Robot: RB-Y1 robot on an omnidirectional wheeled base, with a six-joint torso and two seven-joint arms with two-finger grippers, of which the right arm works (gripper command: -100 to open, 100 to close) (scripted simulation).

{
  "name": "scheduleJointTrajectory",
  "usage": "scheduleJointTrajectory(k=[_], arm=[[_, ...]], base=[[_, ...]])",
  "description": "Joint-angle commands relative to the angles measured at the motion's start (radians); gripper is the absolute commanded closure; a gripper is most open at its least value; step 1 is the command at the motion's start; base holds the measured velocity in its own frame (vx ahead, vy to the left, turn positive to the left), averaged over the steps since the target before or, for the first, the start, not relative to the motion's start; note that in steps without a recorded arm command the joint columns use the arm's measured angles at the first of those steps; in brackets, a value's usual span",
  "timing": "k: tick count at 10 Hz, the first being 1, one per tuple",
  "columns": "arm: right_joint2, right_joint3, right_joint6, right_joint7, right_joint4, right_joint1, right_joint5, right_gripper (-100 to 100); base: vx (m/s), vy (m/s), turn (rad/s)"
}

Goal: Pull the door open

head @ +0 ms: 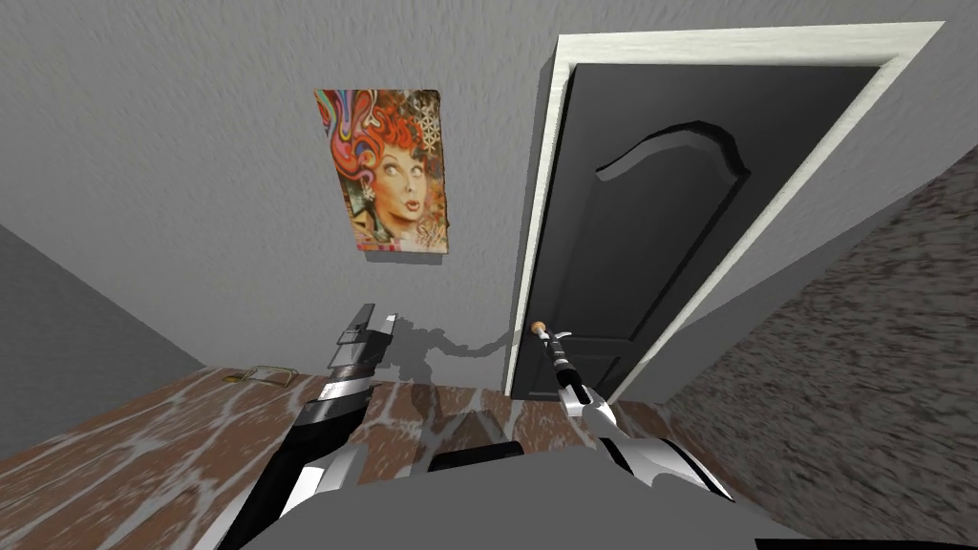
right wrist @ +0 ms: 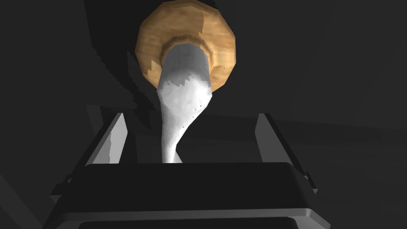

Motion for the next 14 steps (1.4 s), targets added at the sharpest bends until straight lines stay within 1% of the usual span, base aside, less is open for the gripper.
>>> scheduleJointTrajectory(k=[1,2,3,8,9,10,14], arm=[[-0.017,-0.036,-0.005,-0.006,-0.005,0.021,-0.003,-100],[-0.008,-0.022,-0.001,-0.001,-0.009,0.015,-0.002,-100],[-0.008,-0.022,-0.001,-0.001,-0.009,0.015,-0.002,100],[-0.008,-0.022,-0.001,-0.001,-0.009,0.015,-0.002,100],[-0.023,-0.01,-0.013,-0.026,-0.009,0.025,0.007,100],[-0.027,-0.006,-0.017,-0.033,-0.009,0.028,0.009,100],[-0.065,0.031,-0.052,-0.096,-0.011,0.054,0.033,100]], base=[[0.113,-0.043,0.292],[0.052,-0.03,0.052],[-0.008,0.005,-0.046],[-0.007,0.003,-0.002],[-0.132,-0.052,0.15],[-0.196,-0.076,0.157],[-0.199,-0.074,0.144]])
